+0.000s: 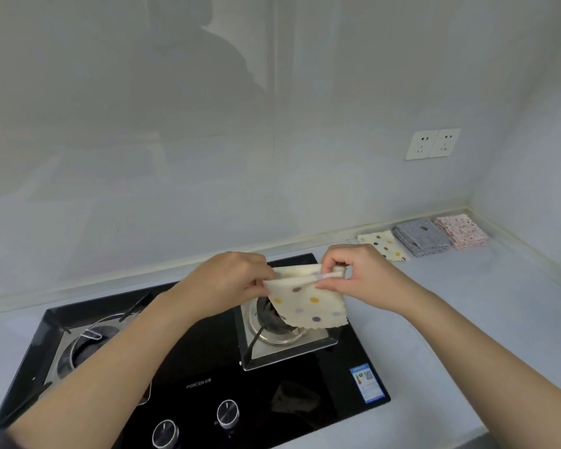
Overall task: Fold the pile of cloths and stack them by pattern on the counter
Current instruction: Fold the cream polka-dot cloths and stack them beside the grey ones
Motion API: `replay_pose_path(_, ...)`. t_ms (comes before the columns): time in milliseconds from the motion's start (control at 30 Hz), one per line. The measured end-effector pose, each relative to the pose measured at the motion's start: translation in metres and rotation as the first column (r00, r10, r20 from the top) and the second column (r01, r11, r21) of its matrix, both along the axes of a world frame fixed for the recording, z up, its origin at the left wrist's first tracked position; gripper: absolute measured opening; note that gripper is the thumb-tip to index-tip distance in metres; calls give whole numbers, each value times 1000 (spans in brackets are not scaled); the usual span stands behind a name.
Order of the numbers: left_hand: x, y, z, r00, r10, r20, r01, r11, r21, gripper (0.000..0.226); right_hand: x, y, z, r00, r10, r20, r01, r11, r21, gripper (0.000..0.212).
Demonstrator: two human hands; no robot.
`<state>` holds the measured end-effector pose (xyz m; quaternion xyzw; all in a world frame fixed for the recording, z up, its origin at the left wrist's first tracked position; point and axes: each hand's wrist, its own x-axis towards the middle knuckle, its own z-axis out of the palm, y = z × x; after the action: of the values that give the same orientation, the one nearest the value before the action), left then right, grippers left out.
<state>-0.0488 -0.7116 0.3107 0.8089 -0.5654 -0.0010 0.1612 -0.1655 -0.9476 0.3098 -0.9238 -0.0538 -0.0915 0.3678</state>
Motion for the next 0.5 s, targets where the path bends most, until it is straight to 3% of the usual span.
replay_pose_path(100,3,-2,-1,991,1,-131,-11,997,-73,10,-1,1,-1,996,-73,41,70,995,76,16)
replay_pose_path(167,-1,-8,-2,919,62,-390,-137,976,-169,12,0,3,-6,985,-169,22,158,954,254,25)
replay_pose_path(233,-8,-21,-7,735,74,-674,-330,907,-261,18,4,4,-11,961,-250,-115,275,853,443,23)
replay_pose_path(300,-14,-38,-15,509,54,-859,-536,800,-268,29,9,3,-18,921,-228,-315,382,676,630,8)
replay_pose_path(400,-14,-68,-30,151,78,-986,-735,676,-59,15,18,-5,-30,874,-195,-444,485,368,793,10)
replay_pose_path(433,-14,-77,-35,133,152,-979,-752,660,0,17,22,-8,-34,863,-219,-456,505,306,807,13)
replay_pose_path(500,-12,-100,-48,287,358,-889,-787,616,-6,23,30,-17,-45,832,-242,-500,544,179,819,17)
